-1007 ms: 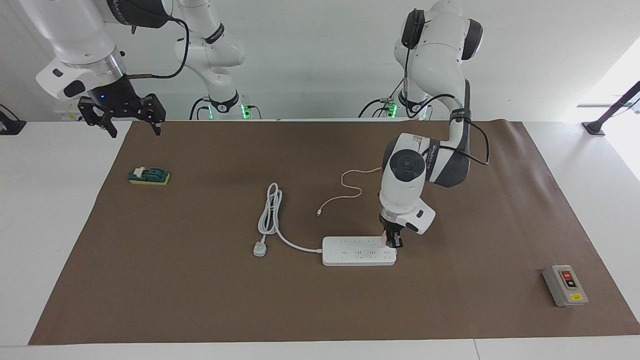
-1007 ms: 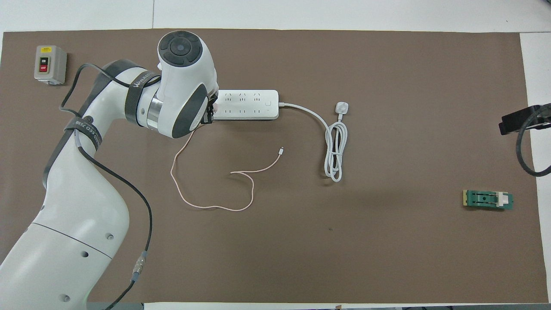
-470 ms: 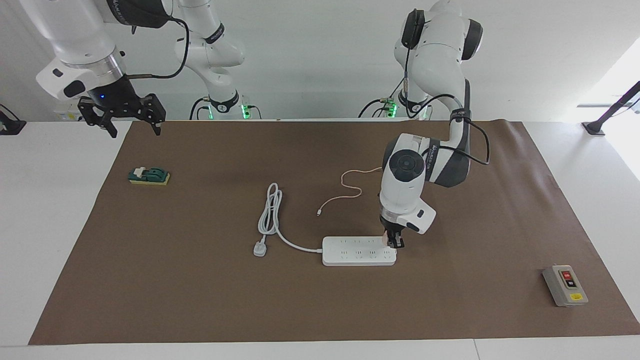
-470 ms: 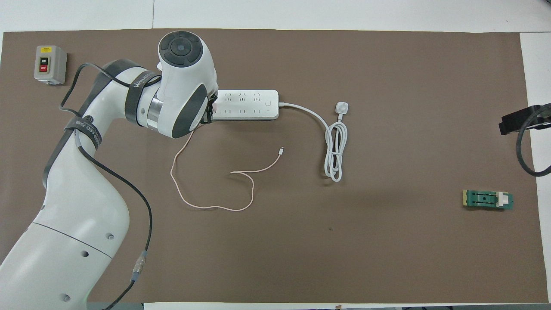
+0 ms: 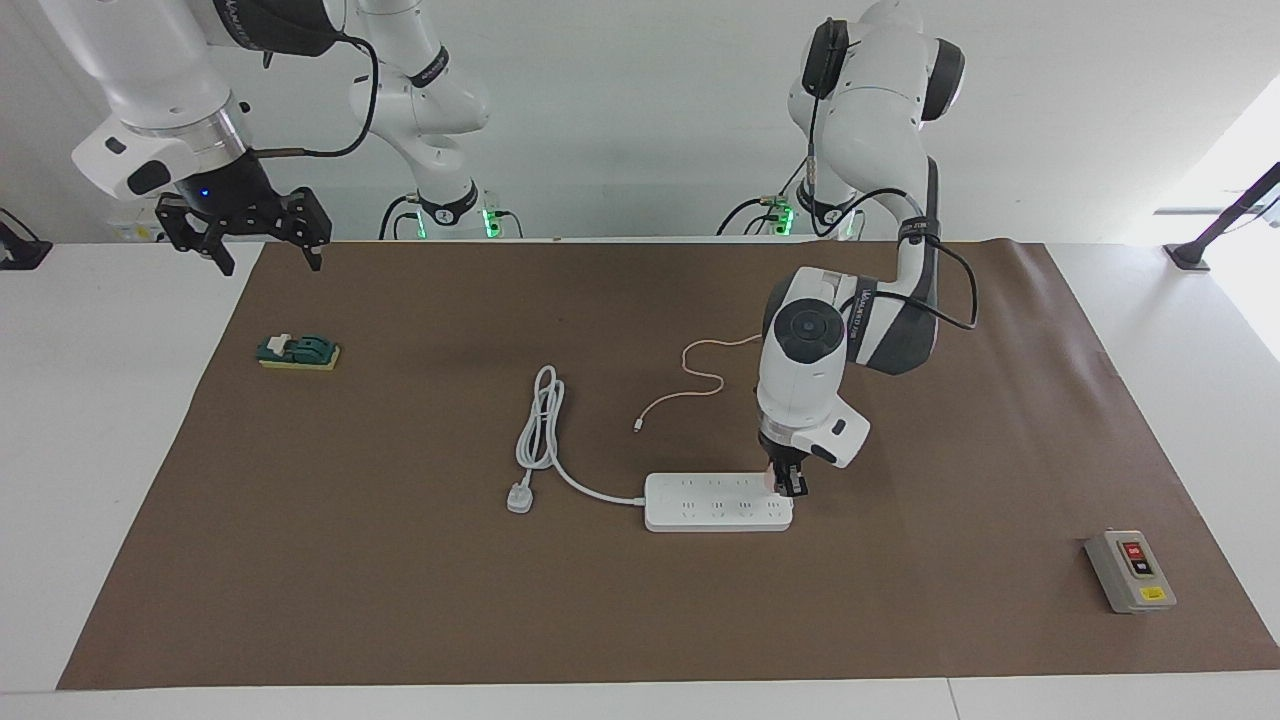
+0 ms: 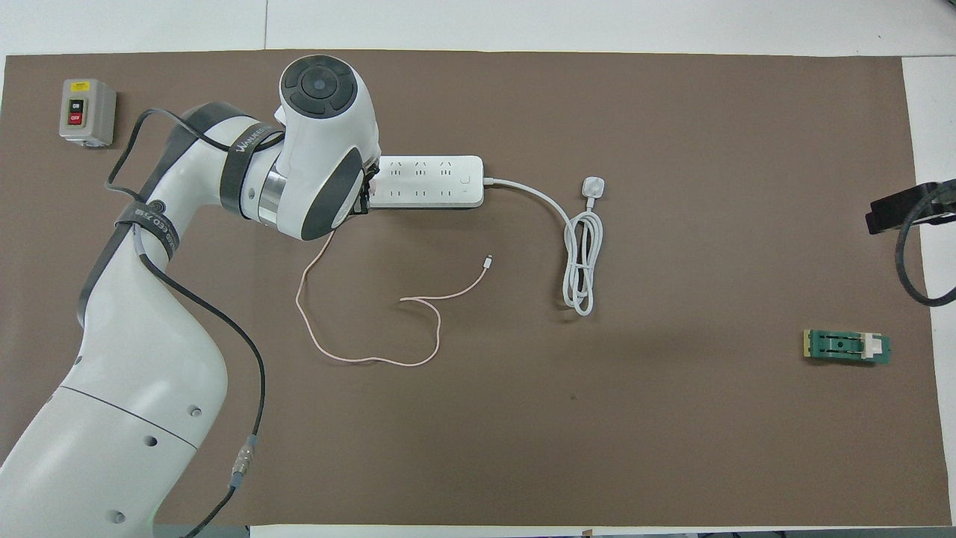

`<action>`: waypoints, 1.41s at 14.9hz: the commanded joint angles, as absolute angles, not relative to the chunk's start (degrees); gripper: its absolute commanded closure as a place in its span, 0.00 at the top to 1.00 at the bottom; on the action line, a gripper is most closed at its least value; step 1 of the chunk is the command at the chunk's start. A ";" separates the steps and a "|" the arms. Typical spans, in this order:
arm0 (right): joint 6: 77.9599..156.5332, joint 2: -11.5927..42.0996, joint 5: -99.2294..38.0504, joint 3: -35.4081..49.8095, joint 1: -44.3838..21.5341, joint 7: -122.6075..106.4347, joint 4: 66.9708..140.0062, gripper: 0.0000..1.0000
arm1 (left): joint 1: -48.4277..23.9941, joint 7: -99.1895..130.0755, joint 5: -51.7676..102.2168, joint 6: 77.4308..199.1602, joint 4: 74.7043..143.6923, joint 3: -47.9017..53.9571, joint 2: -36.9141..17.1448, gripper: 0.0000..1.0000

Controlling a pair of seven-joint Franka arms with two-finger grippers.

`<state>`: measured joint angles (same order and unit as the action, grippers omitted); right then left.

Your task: Plug charger into power strip

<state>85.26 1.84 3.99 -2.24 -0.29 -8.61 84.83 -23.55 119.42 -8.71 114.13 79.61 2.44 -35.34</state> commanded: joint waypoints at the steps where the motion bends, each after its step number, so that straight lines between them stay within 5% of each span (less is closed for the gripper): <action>1: 84.90 0.44 2.56 -1.49 0.88 -9.76 86.22 1.00 | -24.52 121.20 -10.11 114.52 78.66 1.49 -39.72 0.00; 21: 84.90 0.44 0.27 -1.76 0.97 -6.15 86.31 1.00 | -23.91 122.17 -8.62 108.37 76.03 2.99 -38.23 0.00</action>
